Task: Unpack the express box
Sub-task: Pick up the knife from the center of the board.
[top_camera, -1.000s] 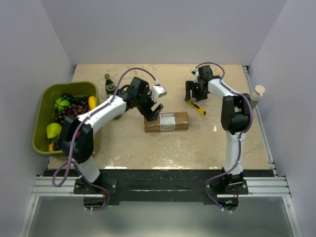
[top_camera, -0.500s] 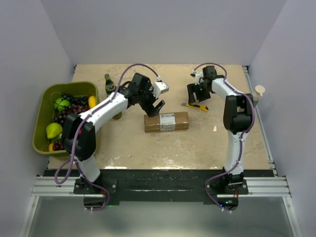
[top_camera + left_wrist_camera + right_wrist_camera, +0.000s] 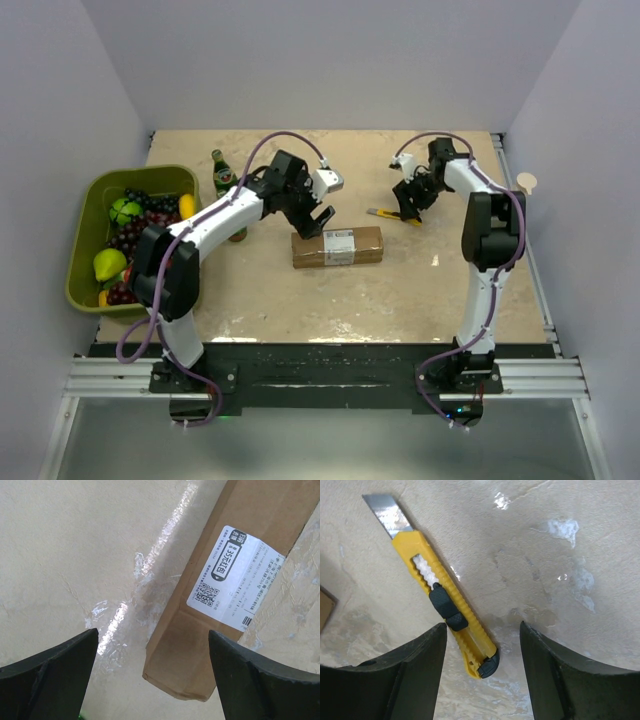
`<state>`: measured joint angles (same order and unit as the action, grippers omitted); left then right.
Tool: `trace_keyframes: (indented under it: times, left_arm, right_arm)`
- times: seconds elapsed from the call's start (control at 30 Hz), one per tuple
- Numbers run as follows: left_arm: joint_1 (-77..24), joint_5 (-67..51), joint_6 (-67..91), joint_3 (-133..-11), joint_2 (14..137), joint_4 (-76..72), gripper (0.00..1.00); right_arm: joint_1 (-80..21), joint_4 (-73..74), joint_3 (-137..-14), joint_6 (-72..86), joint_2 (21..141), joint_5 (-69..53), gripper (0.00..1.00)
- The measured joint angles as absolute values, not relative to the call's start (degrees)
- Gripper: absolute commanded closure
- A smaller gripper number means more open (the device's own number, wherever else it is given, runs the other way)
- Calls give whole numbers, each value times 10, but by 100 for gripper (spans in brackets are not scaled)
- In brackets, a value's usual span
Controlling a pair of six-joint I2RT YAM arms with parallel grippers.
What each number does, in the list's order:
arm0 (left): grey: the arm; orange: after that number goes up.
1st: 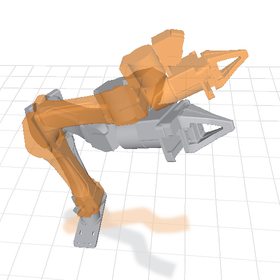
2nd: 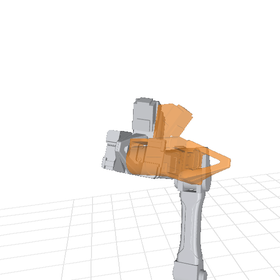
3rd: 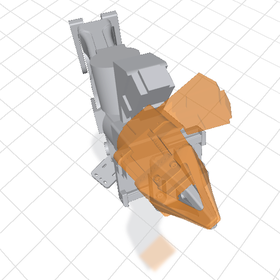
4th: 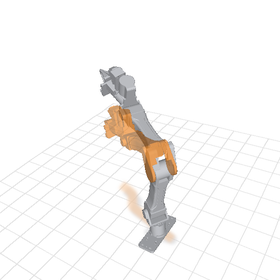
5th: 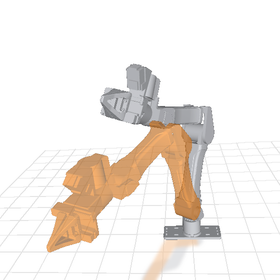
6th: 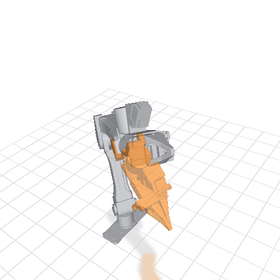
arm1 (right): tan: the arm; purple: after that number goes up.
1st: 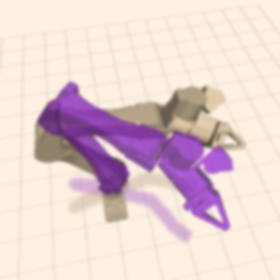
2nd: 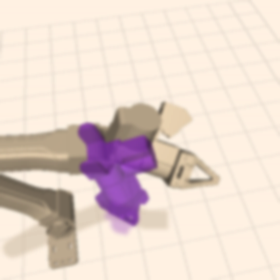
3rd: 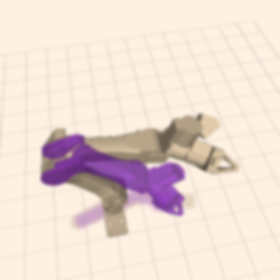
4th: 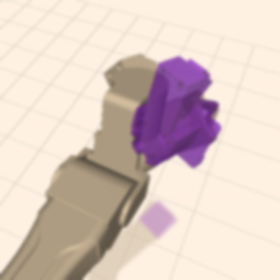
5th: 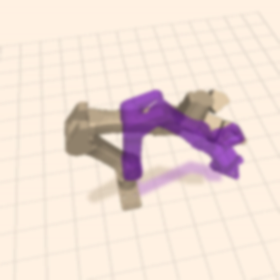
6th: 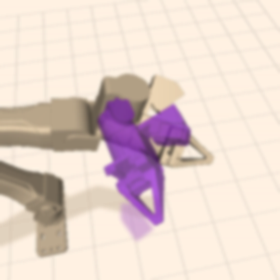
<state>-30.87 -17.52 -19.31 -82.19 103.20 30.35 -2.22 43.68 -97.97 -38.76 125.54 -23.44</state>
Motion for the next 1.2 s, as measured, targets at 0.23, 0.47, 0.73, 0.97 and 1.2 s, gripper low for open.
trace_keyframes:
  times: [0.23, 0.47, 0.73, 0.97, 1.2]
  left_arm:
    - [-309, -173, -204, -822, 1033, 305, 4]
    - [-307, -210, -216, -859, 1048, 311, 4]
    - [-304, -373, -251, -920, 1067, 312, 3]
    - [-304, -498, -224, -1126, 1198, 324, 4]
    - [-308, -573, -88, -1154, 1248, 249, 4]
  right_arm:
    - [-26, 428, -950, -464, 1240, -231, 51]
    - [-29, 390, -852, -545, 1180, -214, 86]
    - [-31, 318, -692, -588, 1057, -190, 93]
    - [-38, 254, -654, -611, 857, -190, 95]
    - [-126, 181, -604, -672, 714, -171, 96]
